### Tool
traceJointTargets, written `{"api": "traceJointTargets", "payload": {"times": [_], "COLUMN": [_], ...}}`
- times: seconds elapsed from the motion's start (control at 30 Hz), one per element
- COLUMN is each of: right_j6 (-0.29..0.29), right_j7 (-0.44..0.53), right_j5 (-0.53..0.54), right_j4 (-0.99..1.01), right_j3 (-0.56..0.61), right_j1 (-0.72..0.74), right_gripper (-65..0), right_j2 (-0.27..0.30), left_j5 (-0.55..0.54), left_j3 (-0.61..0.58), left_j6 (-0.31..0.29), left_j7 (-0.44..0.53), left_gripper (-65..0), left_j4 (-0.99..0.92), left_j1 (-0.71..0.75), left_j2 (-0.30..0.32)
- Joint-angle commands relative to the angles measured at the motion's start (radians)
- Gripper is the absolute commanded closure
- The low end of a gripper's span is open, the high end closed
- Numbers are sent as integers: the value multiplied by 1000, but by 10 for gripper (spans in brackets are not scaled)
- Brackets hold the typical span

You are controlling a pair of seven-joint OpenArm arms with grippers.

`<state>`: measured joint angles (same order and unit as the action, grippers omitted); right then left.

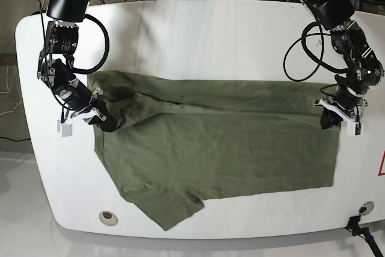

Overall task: Fold the T-shirt properly
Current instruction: 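Lift the held edge and fold it over the shirt toward the hem, then pull the held shirt edge back toward the arms' bases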

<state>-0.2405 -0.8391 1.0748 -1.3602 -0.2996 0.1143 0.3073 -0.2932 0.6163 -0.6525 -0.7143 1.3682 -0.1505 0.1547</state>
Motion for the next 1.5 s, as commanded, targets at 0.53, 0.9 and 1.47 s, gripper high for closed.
{"api": "traceJointTargets", "payload": {"times": [0.53, 0.9, 1.47], "right_j6": [-15, -15, -9], "right_j7": [24, 25, 80], "right_j5": [12, -170, -381], "right_j4": [101, 100, -445], "right_j3": [-5, -6, -14], "right_j1": [86, 107, -202], "right_gripper": [0, -116, -412], "right_j2": [20, 17, 99], "left_j5": [-19, -19, -19], "left_j3": [-91, -91, -131], "left_j6": [-2, -2, -2], "left_j7": [150, 152, 336], "left_gripper": [0, 0, -403], "left_j4": [-86, -98, 181], "left_j1": [-59, -57, 194], "left_j2": [58, 89, 148]}}
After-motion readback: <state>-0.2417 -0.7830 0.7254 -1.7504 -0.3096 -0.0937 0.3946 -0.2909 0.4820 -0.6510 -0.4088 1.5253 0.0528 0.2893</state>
